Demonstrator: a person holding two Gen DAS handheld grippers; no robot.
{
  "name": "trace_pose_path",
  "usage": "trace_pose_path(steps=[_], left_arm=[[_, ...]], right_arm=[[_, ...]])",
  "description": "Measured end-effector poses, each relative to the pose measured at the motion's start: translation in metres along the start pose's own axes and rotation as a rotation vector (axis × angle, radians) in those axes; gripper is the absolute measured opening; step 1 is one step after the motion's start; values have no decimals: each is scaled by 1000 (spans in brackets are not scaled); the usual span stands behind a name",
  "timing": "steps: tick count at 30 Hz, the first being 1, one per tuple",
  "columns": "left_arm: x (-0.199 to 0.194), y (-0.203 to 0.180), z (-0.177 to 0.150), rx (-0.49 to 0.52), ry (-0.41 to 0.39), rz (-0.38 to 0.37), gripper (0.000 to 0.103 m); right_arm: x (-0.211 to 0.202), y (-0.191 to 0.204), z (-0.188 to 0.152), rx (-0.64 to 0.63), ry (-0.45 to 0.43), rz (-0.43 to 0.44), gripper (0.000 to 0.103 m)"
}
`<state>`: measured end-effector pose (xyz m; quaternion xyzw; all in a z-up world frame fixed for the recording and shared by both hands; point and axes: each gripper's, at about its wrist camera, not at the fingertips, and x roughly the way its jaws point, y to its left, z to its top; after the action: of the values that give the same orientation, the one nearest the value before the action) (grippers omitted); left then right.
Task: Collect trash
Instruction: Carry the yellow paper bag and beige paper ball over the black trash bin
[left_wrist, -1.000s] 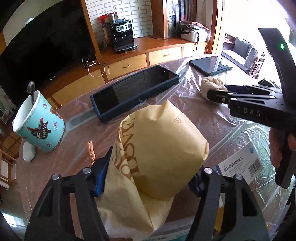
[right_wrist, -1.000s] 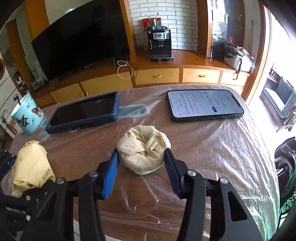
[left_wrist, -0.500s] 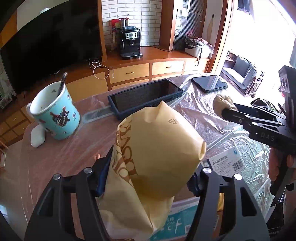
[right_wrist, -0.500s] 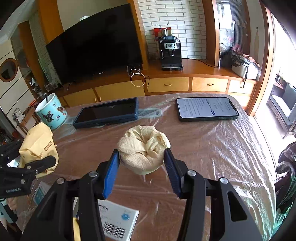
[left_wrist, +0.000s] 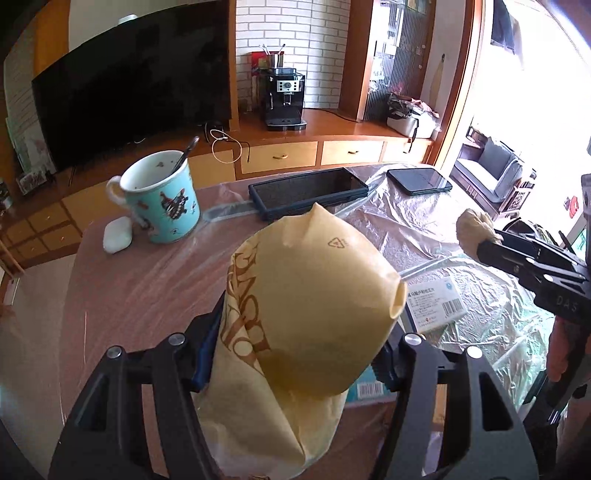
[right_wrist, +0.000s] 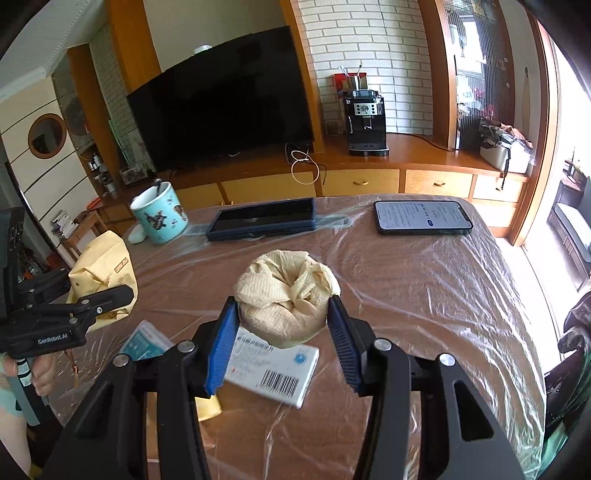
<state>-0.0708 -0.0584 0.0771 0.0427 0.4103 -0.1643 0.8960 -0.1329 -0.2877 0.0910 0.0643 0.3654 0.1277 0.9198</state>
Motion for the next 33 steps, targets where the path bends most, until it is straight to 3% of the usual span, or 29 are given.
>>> trace_pose_path(steps=[17, 33], left_arm=[[-40, 3, -65, -84, -10, -37, 65], [-74, -8, -104, -98, -32, -47, 65]], right_arm=[[-54, 17, -44, -12, -32, 61, 49], [-88, 33, -77, -52, -43, 104, 49]])
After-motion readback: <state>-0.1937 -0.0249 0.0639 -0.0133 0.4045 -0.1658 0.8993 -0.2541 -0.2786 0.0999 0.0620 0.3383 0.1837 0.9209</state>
